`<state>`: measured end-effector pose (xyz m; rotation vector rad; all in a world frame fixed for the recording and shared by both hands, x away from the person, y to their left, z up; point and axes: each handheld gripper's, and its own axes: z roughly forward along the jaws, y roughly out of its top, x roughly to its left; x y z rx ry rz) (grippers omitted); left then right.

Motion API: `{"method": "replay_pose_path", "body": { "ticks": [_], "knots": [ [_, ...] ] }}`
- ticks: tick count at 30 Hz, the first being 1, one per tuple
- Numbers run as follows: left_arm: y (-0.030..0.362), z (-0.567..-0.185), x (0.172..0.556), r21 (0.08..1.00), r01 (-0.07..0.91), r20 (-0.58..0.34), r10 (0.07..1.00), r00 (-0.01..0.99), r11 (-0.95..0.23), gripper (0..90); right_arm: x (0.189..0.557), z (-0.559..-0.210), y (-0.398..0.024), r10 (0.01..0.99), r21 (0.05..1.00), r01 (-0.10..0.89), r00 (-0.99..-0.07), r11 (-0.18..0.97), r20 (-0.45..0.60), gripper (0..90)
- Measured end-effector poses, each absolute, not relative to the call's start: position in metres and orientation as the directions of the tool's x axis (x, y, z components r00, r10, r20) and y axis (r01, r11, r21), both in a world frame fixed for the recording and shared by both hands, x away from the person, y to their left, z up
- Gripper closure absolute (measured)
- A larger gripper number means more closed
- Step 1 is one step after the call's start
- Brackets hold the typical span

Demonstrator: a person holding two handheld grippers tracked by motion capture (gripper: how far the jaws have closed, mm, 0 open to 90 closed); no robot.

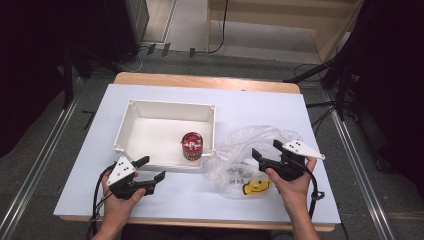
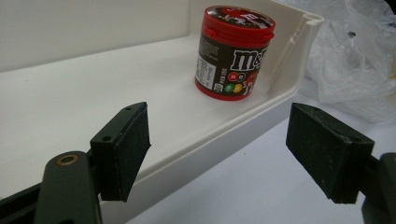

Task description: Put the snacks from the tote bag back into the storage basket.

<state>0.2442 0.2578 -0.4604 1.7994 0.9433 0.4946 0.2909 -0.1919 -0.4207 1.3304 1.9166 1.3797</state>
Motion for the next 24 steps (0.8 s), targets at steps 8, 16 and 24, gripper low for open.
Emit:
{"method": "replay_pose_path", "body": {
  "ticks": [8,16,24],
  "knots": [
    [0.257,-0.460,0.243,0.908,0.371,-0.081,0.786,0.612,-0.196,19.7,0.281,-0.431,-0.206,0.885,0.890,0.454,-0.426,0.031,0.187,15.0],
    [0.260,-0.460,0.242,0.912,0.367,-0.089,0.786,0.611,-0.182,18.4,0.278,-0.447,-0.218,0.892,0.881,0.472,-0.413,0.034,0.186,15.0],
    [0.259,-0.460,0.242,0.913,0.366,-0.089,0.788,0.609,-0.180,17.7,0.276,-0.454,-0.231,0.904,0.882,0.469,-0.390,0.033,0.174,15.0]
  ]
}}
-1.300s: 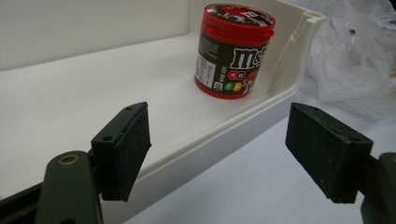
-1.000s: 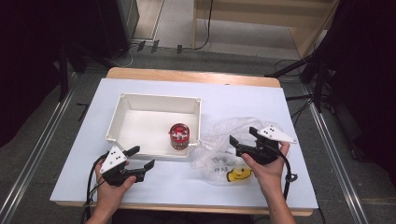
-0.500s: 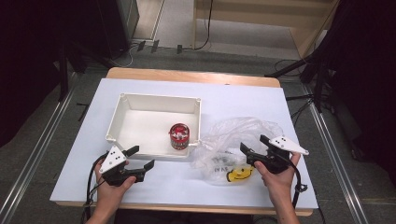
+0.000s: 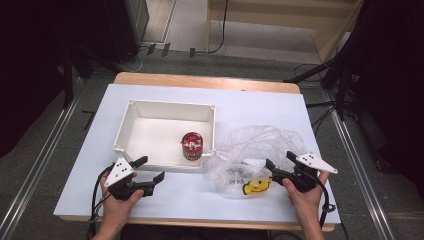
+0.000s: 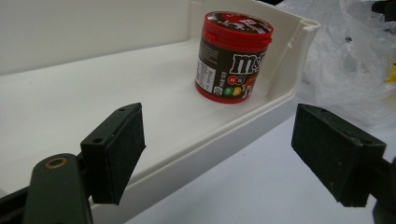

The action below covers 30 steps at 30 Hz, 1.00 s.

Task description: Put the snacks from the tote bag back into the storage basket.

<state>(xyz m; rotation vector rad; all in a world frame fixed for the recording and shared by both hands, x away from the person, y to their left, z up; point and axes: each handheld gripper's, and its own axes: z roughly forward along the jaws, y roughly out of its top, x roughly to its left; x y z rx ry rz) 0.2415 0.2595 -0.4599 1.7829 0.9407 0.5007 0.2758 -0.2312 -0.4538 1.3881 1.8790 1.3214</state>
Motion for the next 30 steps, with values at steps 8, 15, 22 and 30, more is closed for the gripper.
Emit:
{"method": "replay_pose_path", "body": {
  "ticks": [8,15,22,30],
  "knots": [
    [0.260,-0.460,0.242,0.912,0.370,-0.094,0.788,0.608,-0.176,17.5,0.275,-0.457,-0.238,0.912,0.886,0.463,-0.376,0.030,0.165,15.0],
    [0.260,-0.460,0.242,0.913,0.368,-0.096,0.787,0.609,-0.174,17.5,0.269,-0.462,-0.248,0.918,0.883,0.466,-0.372,0.053,0.142,15.0],
    [0.260,-0.460,0.242,0.913,0.369,-0.095,0.788,0.608,-0.175,17.6,0.268,-0.466,-0.263,0.923,0.880,0.473,-0.351,0.029,0.158,15.0],
    [0.260,-0.460,0.242,0.912,0.369,-0.094,0.788,0.609,-0.177,17.7,0.271,-0.475,-0.279,0.925,0.870,0.494,-0.328,-0.006,0.193,15.0]
  ]
}}
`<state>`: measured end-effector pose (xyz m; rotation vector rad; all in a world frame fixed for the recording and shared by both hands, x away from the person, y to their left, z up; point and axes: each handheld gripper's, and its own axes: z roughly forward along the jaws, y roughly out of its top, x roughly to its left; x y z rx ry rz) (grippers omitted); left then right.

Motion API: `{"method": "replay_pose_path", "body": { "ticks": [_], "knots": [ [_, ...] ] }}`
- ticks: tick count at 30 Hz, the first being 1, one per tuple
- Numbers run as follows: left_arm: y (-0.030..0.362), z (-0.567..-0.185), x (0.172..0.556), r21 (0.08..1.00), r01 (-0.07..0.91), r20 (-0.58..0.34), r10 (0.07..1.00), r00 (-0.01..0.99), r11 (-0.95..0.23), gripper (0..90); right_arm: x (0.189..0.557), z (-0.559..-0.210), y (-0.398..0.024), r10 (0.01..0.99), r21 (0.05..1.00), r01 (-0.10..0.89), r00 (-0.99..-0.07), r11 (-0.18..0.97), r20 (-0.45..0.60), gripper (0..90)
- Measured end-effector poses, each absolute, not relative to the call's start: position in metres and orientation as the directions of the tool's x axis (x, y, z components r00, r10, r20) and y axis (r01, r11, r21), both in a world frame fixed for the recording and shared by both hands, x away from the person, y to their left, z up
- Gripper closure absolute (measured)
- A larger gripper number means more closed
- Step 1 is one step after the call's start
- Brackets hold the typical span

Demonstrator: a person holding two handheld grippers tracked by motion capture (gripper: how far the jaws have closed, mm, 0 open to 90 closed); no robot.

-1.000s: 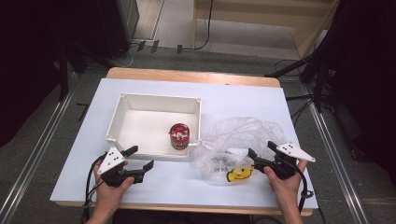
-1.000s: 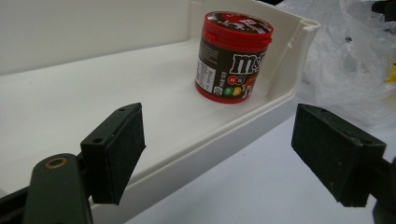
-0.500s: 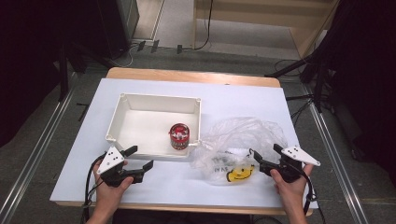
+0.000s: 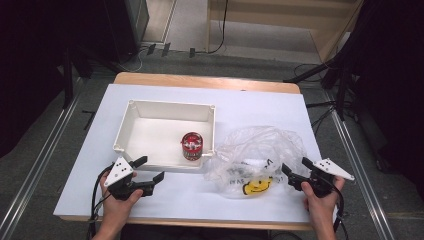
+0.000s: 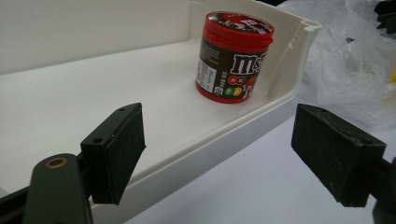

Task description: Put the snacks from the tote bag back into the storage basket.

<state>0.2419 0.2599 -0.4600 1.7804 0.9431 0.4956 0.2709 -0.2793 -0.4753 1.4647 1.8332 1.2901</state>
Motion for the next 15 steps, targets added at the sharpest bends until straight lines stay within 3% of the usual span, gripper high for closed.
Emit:
{"method": "replay_pose_path", "body": {
  "ticks": [15],
  "knots": [
    [0.2591,-0.4602,0.2423,0.912,0.366,-0.083,0.788,0.610,-0.187,17.9,0.2725,-0.4769,-0.2835,0.927,0.868,0.495,-0.312,-0.028,0.209,15.0]
  ]
}}
